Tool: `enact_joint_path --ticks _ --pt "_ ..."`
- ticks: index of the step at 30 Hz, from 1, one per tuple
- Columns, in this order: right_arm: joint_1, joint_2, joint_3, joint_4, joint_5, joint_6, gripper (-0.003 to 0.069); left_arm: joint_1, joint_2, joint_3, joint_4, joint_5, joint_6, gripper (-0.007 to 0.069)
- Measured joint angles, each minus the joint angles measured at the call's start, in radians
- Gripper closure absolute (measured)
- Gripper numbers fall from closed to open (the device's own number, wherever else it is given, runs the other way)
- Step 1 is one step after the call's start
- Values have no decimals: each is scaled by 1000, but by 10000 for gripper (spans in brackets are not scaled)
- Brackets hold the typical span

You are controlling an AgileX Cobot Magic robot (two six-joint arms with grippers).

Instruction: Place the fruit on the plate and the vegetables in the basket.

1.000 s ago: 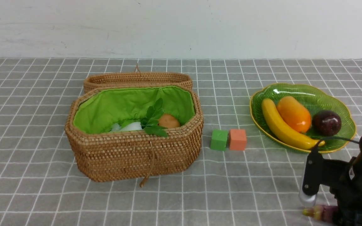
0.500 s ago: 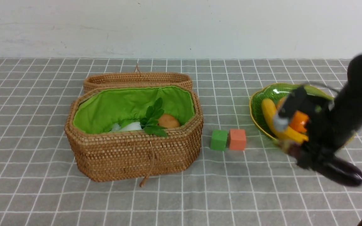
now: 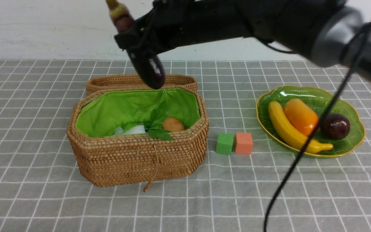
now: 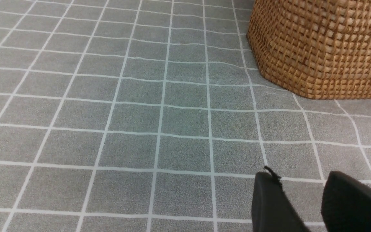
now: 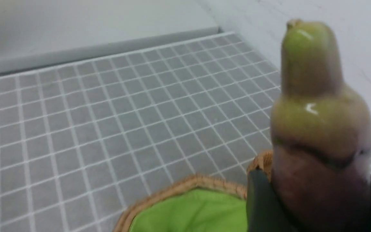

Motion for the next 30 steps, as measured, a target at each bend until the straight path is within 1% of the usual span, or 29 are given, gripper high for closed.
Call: enact_joint_path --ticks 3,4,5,6,8,10,12,14,16,17,18,19,20,21,22,23,24,25,26,27,28,29,30 --pt "26 68 -10 3 -60 0 323 0 0 0 0 0 0 386" --pt "34 92 -10 3 -69 0 279 0 0 0 0 0 0 386" --pt "39 107 -10 3 -70 0 219 0 0 0 0 0 0 386" --pt "39 108 -10 3 -70 0 197 0 0 0 0 0 0 386" --pt "41 112 -10 3 -68 -1 58 0 0 0 0 0 0 386" --pt "41 111 -14 3 -64 -1 6 0 0 0 0 0 0 386" --pt "40 101 -16 -9 -32 -1 -10 0 0 0 0 0 0 386" --pt "34 82 -16 -45 41 -1 1 0 0 0 0 0 0 386" --pt "25 45 -16 -123 198 14 68 0 0 0 0 0 0 386" --pt "22 26 -16 -161 247 32 95 0 0 0 0 0 0 386" --pt "14 -5 -18 -226 351 71 160 0 0 0 0 0 0 386" --pt "9 -27 -18 -273 422 109 211 0 0 0 0 0 0 386" --pt "1 -62 -19 -350 510 170 283 0 0 0 0 0 0 386" --pt "-2 -62 -20 -350 544 184 314 0 0 0 0 0 0 386" --pt "-27 -123 -21 -484 686 372 473 0 0 0 0 0 0 386" --pt "-40 -156 -16 -553 714 498 567 0 0 0 0 0 0 386" --pt "-47 -174 -10 -585 724 566 613 0 0 0 0 0 0 386" --pt "-56 -198 3 -626 728 655 638 0 0 0 0 0 0 386" --pt "-58 -205 6 -636 730 676 650 0 0 0 0 0 0 386" --pt "-68 -242 33 -692 734 788 668 0 0 0 0 0 0 386" --pt "-72 -268 47 -728 736 847 674 0 0 0 0 0 0 386" --pt "-76 -310 85 -794 745 925 677 0 0 0 0 0 0 386" --pt "-76 -338 107 -825 748 950 677 0 0 0 0 0 0 386"
